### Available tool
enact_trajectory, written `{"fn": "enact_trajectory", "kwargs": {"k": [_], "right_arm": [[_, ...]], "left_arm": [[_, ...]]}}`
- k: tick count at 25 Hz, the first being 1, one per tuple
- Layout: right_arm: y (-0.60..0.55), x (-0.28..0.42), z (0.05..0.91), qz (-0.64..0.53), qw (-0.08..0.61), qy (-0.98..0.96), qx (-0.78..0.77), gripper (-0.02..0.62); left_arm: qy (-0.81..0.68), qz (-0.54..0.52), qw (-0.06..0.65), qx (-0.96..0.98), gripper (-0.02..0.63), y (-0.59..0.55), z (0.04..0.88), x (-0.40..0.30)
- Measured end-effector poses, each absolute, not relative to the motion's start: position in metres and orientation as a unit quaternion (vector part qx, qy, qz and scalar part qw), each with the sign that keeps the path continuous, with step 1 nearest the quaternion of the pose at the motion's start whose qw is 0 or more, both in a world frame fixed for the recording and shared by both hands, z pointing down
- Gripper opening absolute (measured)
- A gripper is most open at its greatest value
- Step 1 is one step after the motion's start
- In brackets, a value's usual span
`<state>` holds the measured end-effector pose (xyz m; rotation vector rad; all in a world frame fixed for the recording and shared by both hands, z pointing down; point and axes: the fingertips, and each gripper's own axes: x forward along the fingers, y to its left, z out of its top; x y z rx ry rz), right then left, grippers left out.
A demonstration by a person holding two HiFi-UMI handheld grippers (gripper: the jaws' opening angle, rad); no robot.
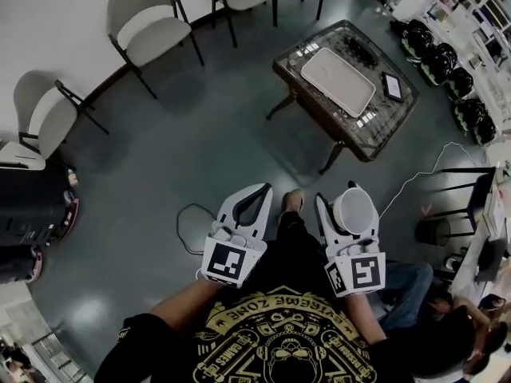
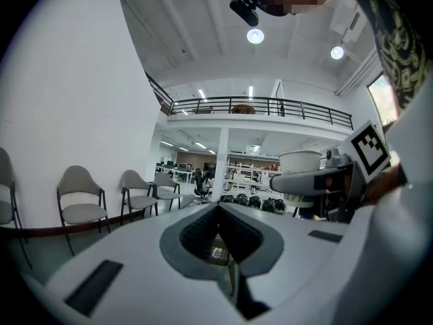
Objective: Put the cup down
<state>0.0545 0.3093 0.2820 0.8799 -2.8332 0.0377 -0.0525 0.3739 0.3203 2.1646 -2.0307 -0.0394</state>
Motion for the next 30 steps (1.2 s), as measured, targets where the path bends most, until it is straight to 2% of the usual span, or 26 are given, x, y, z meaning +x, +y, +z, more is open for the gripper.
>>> {"fn": "enact_trajectory", "kwargs": {"k": [11, 30], "right_arm": [[0.261, 0.039, 0.295, 0.033, 0.081, -0.959, 0.271, 0.275], [0.099, 0.049, 0.313, 0.062, 0.071, -0.969, 0.230, 0.275]], "left_arm": [[-0.693, 0.004, 0.064, 0.718, -0.003, 0.332, 0.317, -0.064], [-0.720, 0.036, 0.088, 0.687, -0.003, 0.177, 0.328, -0.050]]}}
